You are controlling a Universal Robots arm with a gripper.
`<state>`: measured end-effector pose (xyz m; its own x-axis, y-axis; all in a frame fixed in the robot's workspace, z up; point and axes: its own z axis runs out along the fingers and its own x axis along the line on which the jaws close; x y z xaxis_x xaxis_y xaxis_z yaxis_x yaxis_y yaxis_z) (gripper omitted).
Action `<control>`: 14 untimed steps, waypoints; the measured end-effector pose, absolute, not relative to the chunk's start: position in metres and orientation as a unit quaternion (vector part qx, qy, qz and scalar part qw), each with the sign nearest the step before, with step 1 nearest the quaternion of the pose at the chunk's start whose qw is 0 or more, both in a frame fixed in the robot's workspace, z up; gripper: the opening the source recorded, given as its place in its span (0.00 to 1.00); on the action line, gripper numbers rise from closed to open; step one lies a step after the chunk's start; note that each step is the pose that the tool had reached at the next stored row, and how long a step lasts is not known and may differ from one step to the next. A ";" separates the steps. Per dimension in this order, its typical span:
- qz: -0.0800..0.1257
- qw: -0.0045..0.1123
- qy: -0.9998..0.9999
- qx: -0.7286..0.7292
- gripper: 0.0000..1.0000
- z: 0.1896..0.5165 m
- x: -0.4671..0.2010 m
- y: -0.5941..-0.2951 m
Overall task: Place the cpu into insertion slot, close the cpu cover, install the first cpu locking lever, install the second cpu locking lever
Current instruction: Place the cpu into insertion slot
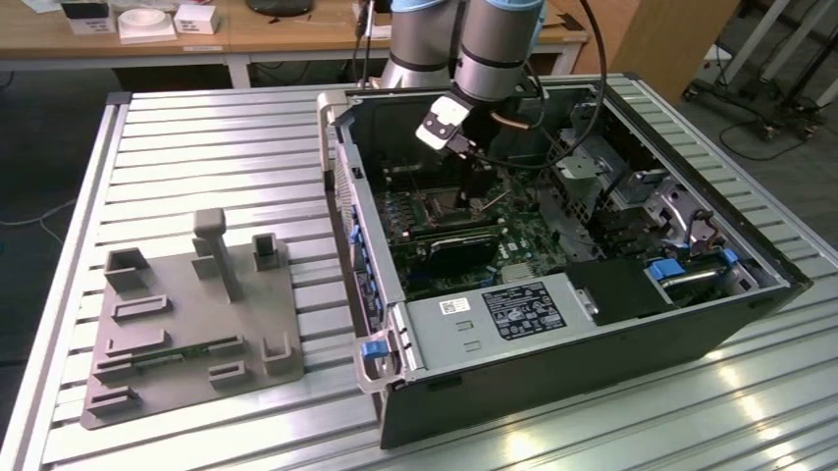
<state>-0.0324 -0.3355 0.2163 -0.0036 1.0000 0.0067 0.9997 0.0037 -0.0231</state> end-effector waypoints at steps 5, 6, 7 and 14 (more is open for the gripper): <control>0.006 0.010 -0.708 -0.706 0.65 0.216 -0.032 -0.336; 0.006 0.010 -0.708 -0.706 0.65 0.216 -0.032 -0.336; 0.006 0.010 -0.708 -0.706 0.58 0.216 -0.032 -0.336; 0.006 0.010 -0.708 -0.706 0.11 0.216 -0.032 -0.336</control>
